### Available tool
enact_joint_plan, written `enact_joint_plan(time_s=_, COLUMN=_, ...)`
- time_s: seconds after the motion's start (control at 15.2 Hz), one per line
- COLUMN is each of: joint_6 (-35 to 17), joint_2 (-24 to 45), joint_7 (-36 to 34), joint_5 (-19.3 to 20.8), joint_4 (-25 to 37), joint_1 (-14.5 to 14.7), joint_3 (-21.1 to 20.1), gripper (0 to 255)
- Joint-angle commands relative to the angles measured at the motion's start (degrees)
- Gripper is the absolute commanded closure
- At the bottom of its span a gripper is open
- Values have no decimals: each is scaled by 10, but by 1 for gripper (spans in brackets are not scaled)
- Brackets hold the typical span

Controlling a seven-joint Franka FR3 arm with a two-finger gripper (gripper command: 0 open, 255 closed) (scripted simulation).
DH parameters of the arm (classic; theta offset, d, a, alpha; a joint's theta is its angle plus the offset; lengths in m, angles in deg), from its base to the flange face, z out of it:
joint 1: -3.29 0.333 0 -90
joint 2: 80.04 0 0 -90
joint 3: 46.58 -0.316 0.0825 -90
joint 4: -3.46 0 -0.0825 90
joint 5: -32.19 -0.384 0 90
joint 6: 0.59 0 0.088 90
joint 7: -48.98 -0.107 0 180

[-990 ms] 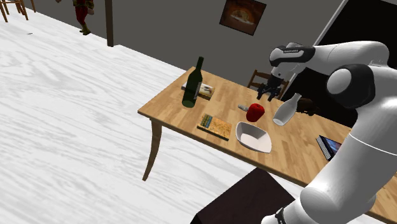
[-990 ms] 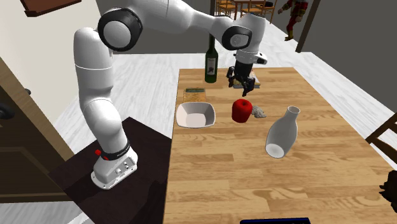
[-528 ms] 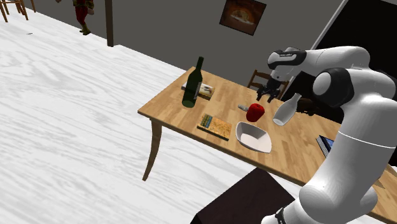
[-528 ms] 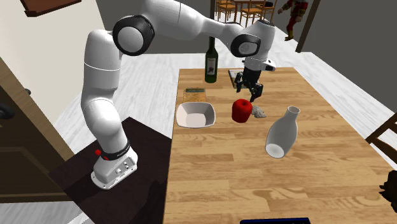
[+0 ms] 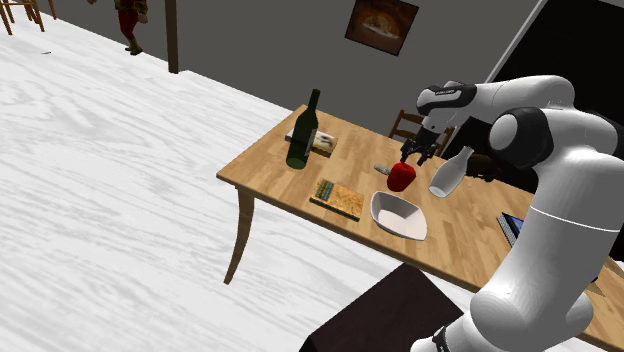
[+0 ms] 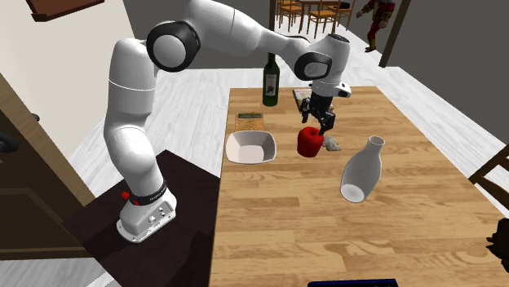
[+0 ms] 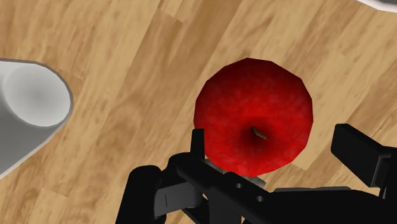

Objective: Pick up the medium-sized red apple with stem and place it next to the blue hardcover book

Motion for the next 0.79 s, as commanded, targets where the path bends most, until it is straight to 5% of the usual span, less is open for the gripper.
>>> enact_joint_plan(time_s=0.0, joint_6=0, joint_2=0, joint_7=0, joint_5=0, joint_4=0, joint_1=0, joint_3=0, gripper=0)
enact_joint_plan(time_s=0.13, joint_6=0, joint_2=0, joint_7=0, joint_5=0, joint_4=0, joint_1=0, joint_3=0, gripper=0)
enact_joint_plan(time_s=0.2, joint_6=0, joint_2=0, joint_7=0, joint_5=0, joint_4=0, joint_1=0, joint_3=0, gripper=255)
enact_joint_plan(time_s=0.73, joint_6=0, joint_2=0, joint_7=0, joint_5=0, joint_4=0, joint_1=0, joint_3=0, gripper=255)
